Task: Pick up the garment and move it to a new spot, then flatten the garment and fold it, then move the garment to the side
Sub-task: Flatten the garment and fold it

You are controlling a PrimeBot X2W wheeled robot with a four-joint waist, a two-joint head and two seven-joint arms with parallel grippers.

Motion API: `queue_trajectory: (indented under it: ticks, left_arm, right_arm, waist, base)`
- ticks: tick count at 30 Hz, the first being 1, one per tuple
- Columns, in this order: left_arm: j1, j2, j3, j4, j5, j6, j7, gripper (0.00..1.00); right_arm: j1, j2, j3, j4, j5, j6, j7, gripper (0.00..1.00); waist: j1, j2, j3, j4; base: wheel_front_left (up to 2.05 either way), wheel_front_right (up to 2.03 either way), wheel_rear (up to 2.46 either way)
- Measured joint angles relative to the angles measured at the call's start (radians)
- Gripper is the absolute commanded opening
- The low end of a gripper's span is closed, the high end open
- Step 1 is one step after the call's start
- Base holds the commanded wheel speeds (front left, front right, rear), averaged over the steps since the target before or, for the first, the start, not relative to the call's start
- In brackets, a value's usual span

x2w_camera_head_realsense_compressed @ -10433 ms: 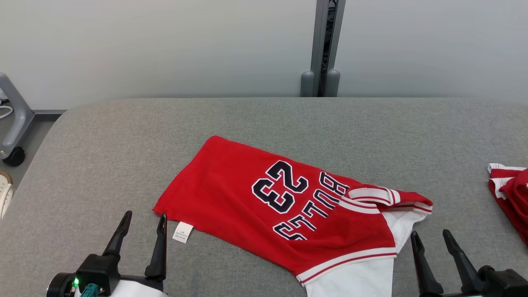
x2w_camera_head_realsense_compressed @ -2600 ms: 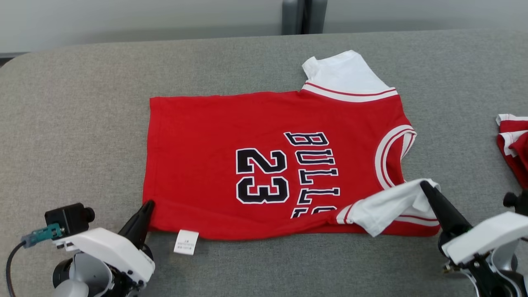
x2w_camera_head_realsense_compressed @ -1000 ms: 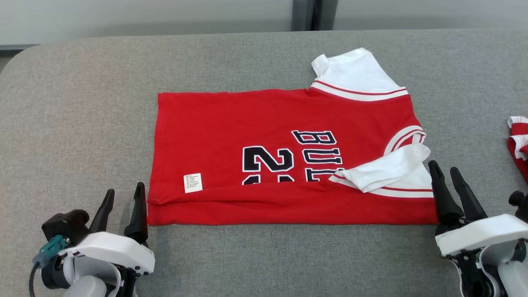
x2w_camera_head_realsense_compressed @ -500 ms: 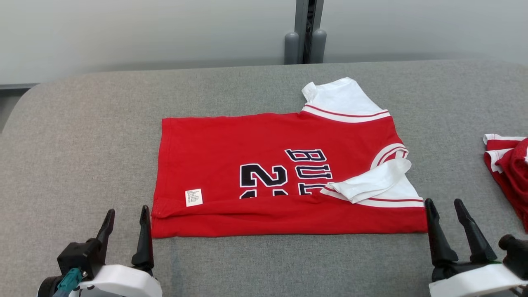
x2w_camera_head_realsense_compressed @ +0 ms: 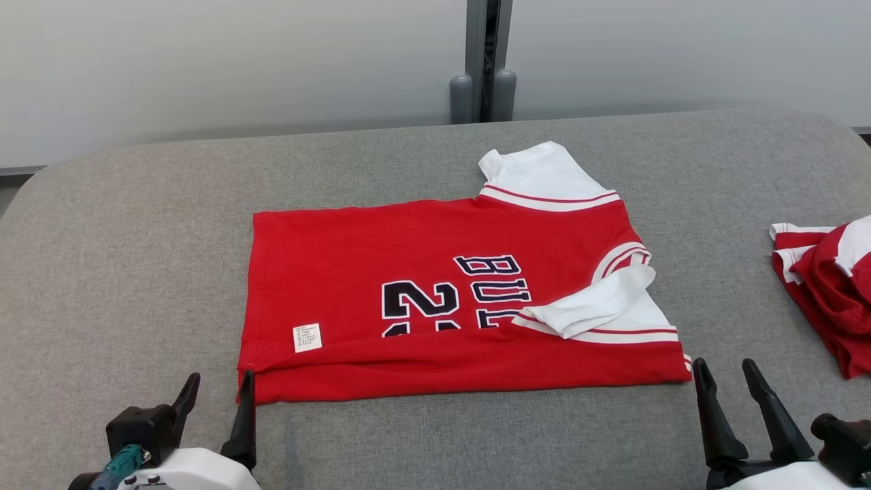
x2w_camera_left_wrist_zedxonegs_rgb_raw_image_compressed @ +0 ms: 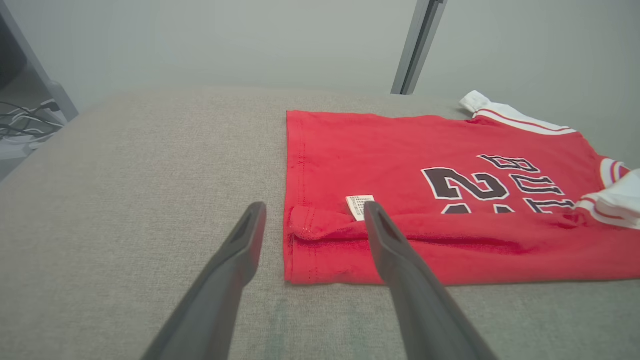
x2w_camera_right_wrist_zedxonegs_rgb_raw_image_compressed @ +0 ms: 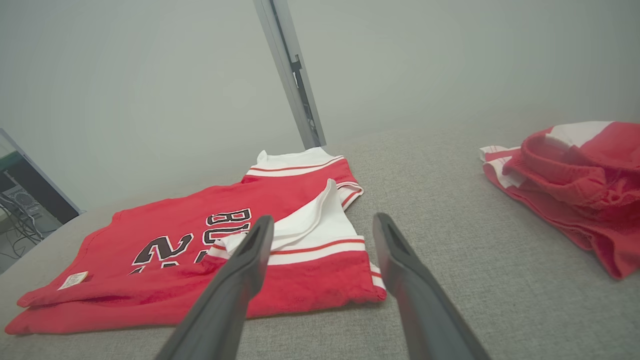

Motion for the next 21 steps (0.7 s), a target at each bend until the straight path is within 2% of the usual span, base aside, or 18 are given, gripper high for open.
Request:
queue_trajectory:
  ticks: [3, 9, 21]
  left_arm:
    - [0.000, 0.004, -0.002, -0.003, -0.012, -0.004, 0.022, 1.00]
    - [-0.020, 0.001, -0.015, 0.028, -0.061, -0.047, 0.089, 1.00]
    - [-0.092, -0.027, -0.005, 0.134, -0.131, -0.116, 0.123, 1.00]
  right_arm:
    - [-0.002, 0.002, -0.001, 0.001, -0.001, 0.000, 0.001, 1.00]
    - [-0.055, -0.019, -0.003, 0.044, 0.002, 0.000, 0.030, 1.00]
    - [-0.197, -0.081, 0.054, 0.248, 0.048, 0.000, 0.046, 1.00]
  waist:
    - [0.0000, 0.0000, 0.010, -0.004]
    - [0.0000, 0.0000, 0.045, -0.009]
    - [0.0000, 0.0000, 0.143, -0.006]
  base:
    - [0.00, 0.00, 0.00]
    - [0.00, 0.00, 0.00]
    - [0.00, 0.00, 0.00]
